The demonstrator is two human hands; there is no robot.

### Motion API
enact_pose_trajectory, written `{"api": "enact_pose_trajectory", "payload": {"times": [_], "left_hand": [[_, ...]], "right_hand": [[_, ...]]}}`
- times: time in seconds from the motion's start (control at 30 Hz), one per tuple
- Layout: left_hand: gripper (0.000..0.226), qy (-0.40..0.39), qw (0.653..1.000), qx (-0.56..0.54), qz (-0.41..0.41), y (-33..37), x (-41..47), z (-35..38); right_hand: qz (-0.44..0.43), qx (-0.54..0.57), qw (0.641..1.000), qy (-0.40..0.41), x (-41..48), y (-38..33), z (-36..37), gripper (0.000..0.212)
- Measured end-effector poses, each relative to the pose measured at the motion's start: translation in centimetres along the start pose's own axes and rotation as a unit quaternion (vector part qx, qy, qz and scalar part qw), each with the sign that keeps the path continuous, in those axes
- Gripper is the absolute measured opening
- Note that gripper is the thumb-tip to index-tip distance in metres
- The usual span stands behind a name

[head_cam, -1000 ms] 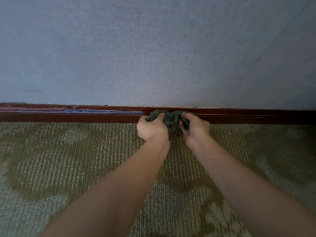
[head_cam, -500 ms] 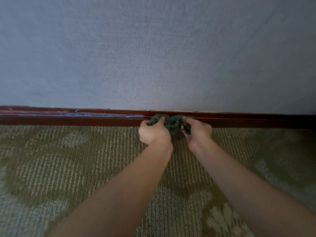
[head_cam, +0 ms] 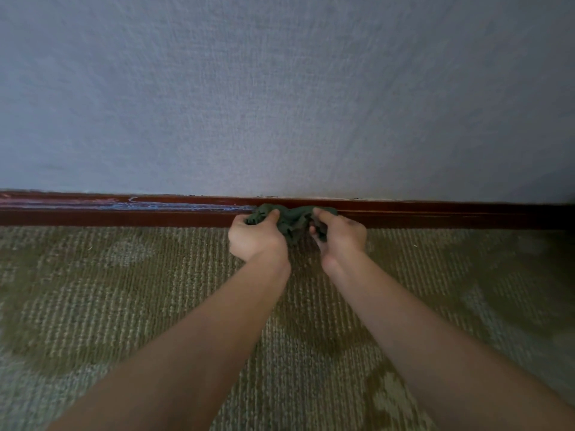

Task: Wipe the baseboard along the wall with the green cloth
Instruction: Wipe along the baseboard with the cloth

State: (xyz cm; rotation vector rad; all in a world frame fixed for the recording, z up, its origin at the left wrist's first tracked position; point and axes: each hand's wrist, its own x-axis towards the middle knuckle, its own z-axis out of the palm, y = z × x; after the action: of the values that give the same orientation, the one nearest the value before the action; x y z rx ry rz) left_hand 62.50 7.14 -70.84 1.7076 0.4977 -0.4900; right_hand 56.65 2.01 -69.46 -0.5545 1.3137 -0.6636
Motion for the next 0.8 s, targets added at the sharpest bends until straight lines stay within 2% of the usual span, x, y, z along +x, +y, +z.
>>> {"api": "enact_pose_trajectory", "payload": {"times": [0.13,0.2,0.33,0.5,0.6,0.7,0.8], "left_hand": [[0.026,-0.044,0.998,-0.015,-0.035,-0.4,-1.6,1.3],[0.022,-0.053,0.998,-0.012,-0.023,-0.2,-1.4,1.0],[0.027,-0.031,0.999,-0.010,0.003,0.7,0.4,-1.1],[0.019,-0.029,0.999,0.009,0.039,0.4,0.5,-1.4],[0.011,-0.060,0.998,-0.003,0.031,-0.8,-0.7,-1.6],[0.008,-0.058,0.998,-0.003,0.024,-0.8,-0.6,-2.1],[0.010,-0.064,0.997,-0.027,0.036,0.4,0.2,-2.4]], "right_hand": [[-0.017,0.027,0.999,0.026,0.6,-1.3,-1.3,0.014],[-0.013,0.033,0.999,0.026,0.7,-1.0,-1.3,0.016],[0.024,0.014,1.000,-0.009,-0.2,0.8,0.3,0.011],[0.021,0.003,0.999,-0.039,-0.3,1.0,0.3,0.024],[0.045,-0.020,0.998,-0.051,-0.9,1.5,-0.7,0.017],[0.060,-0.028,0.996,-0.067,-1.6,2.0,-0.9,0.010],[0.061,0.013,0.995,-0.073,-2.1,1.3,0.4,0.024]]}}
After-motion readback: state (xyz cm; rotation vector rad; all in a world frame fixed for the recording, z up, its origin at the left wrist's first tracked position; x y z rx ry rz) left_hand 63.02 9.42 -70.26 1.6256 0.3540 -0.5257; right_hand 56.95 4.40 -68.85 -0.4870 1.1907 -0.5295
